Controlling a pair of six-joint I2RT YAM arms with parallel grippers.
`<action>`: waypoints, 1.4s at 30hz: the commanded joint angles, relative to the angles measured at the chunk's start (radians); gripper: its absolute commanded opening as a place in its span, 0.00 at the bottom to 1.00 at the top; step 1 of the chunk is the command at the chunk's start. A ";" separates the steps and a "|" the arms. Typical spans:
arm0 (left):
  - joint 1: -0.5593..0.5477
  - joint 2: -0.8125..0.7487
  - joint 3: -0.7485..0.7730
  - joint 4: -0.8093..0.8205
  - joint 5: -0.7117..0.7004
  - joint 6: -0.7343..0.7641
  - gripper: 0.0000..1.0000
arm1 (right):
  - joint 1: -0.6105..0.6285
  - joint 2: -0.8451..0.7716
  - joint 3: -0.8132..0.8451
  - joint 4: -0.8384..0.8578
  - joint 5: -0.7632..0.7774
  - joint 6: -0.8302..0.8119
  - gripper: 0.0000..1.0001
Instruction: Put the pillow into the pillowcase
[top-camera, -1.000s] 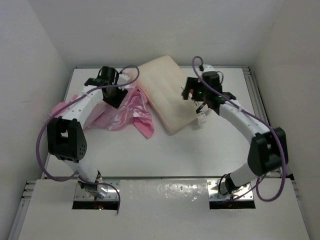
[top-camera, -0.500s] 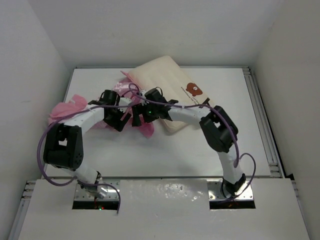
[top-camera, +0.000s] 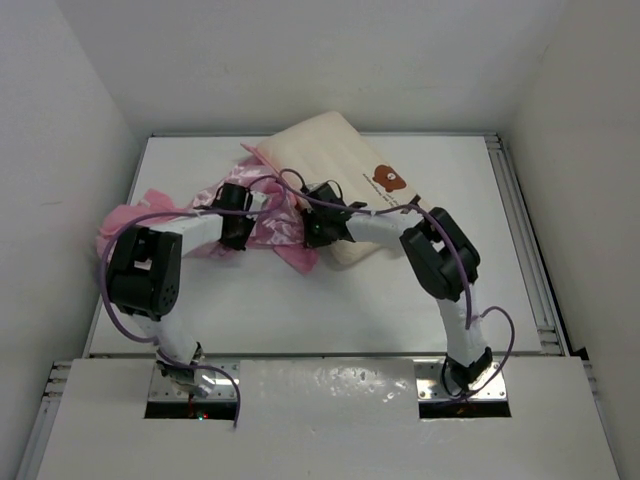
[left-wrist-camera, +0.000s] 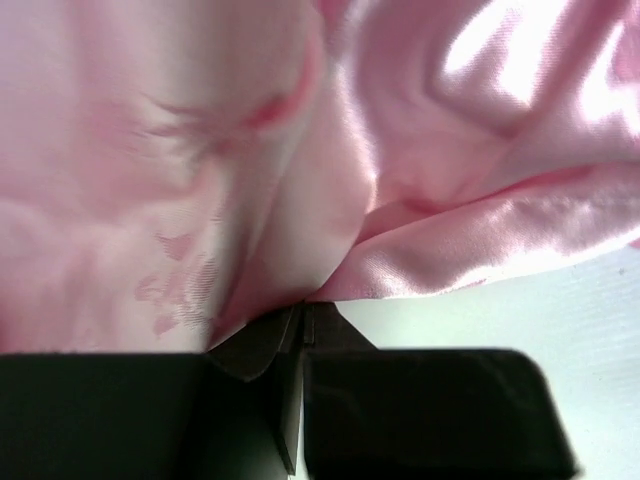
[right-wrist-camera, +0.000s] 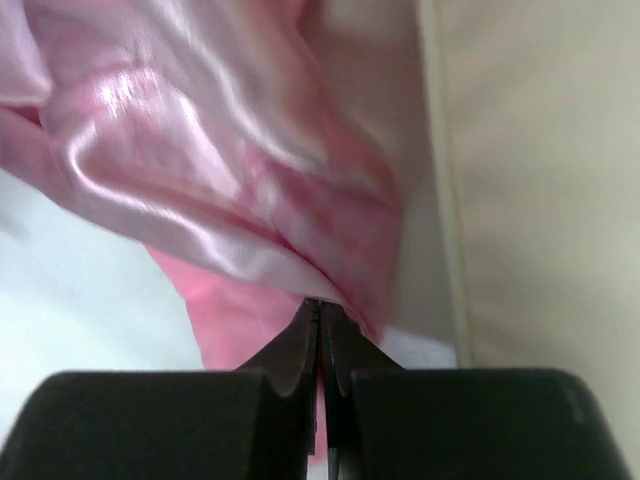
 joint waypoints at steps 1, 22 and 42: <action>0.000 -0.060 0.087 0.003 -0.059 -0.016 0.00 | 0.003 -0.161 -0.052 0.043 0.096 -0.029 0.12; -0.051 -0.235 0.400 -0.380 -0.137 0.055 0.00 | 0.064 -0.172 -0.158 0.302 -0.158 -0.120 0.89; -0.057 -0.231 0.452 -0.376 -0.173 0.046 0.00 | 0.140 -0.042 0.032 0.275 -0.030 -0.089 0.62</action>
